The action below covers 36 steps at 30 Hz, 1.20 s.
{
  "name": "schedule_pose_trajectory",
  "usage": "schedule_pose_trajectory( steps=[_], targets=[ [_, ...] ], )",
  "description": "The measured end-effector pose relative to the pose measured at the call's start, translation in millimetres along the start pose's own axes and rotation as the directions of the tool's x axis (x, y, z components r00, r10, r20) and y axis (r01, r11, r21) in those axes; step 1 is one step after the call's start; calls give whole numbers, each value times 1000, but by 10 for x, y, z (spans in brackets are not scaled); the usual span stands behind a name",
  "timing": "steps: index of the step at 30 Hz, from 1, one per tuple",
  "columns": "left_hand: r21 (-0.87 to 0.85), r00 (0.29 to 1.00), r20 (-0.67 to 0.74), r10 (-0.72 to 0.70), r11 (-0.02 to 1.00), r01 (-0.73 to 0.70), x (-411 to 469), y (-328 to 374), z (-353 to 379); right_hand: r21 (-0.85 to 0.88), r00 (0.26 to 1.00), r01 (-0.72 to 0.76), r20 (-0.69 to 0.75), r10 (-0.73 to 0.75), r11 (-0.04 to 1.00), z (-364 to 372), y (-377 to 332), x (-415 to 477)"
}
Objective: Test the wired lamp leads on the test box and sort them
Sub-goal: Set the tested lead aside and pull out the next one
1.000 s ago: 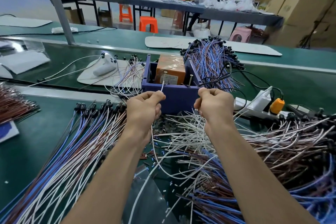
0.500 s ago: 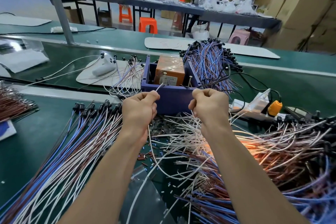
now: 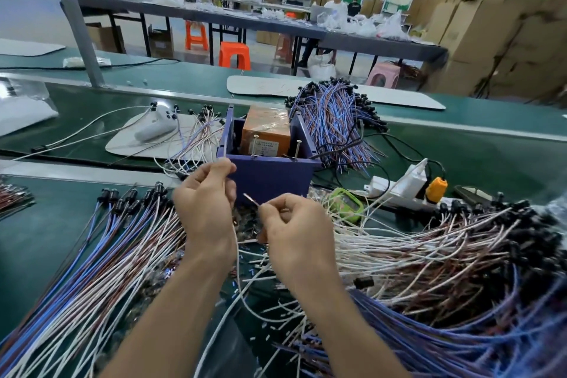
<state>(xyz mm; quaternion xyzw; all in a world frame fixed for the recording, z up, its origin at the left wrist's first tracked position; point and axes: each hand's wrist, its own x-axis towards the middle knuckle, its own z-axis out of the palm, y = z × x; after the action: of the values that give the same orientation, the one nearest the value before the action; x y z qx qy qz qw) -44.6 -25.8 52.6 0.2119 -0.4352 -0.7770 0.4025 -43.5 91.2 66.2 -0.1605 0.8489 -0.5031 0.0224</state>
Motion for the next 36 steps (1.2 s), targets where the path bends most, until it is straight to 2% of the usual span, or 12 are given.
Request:
schedule_pose_trajectory(
  steps=[3, 6, 10, 13, 20, 23, 24, 26, 28, 31, 33, 36],
  targets=[
    [-71, 991, -117, 60, 995, -69, 93, 137, -80, -263, 971, 111, 235, -48, 958, -5, -3, -156],
    [-65, 970, -220, 107, 990, -124, 211, 221, -206, -402, 935, 203, 350, -55, 893, -220, 32, -253],
    [-52, 947, -319, 44, 997, -63, 275, 151, -323, -617, 944, 187, 328, 34, 765, -700, 118, -295],
    [-21, 933, -359, 16, 999, -26, 296, 86, -352, -660, 941, 144, 322, 105, 738, -818, 163, -330],
    [83, 930, -360, 77, 995, -50, 363, 11, -458, -781, 972, 234, 205, -117, 579, -719, 267, -459],
    [253, 902, -384, 199, 962, -104, 343, 9, -470, -804, 961, 278, 233, -151, 526, -720, 275, -512],
    [329, 893, -357, 273, 932, -153, 291, 50, -447, -804, 957, 291, 240, -165, 518, -726, 267, -526],
    [420, 921, -166, 351, 870, -256, 167, 147, -398, -792, 956, 290, 220, -192, 537, -775, 251, -542],
    [417, 935, 125, 331, 838, -352, 6, 240, -351, -738, 969, 238, 142, -200, 631, -881, 219, -539],
    [454, 858, 476, 193, 782, -428, -219, 383, -187, -585, 985, 173, 83, -153, 793, -1063, 110, -482],
    [516, 773, 632, -51, 772, -370, -357, 453, -32, -531, 988, 155, 69, -139, 833, -1151, 61, -454],
    [601, 528, 765, -368, 703, -380, -547, 428, 196, -490, 978, 154, -47, -202, 858, -1285, 46, -421]
  ],
)
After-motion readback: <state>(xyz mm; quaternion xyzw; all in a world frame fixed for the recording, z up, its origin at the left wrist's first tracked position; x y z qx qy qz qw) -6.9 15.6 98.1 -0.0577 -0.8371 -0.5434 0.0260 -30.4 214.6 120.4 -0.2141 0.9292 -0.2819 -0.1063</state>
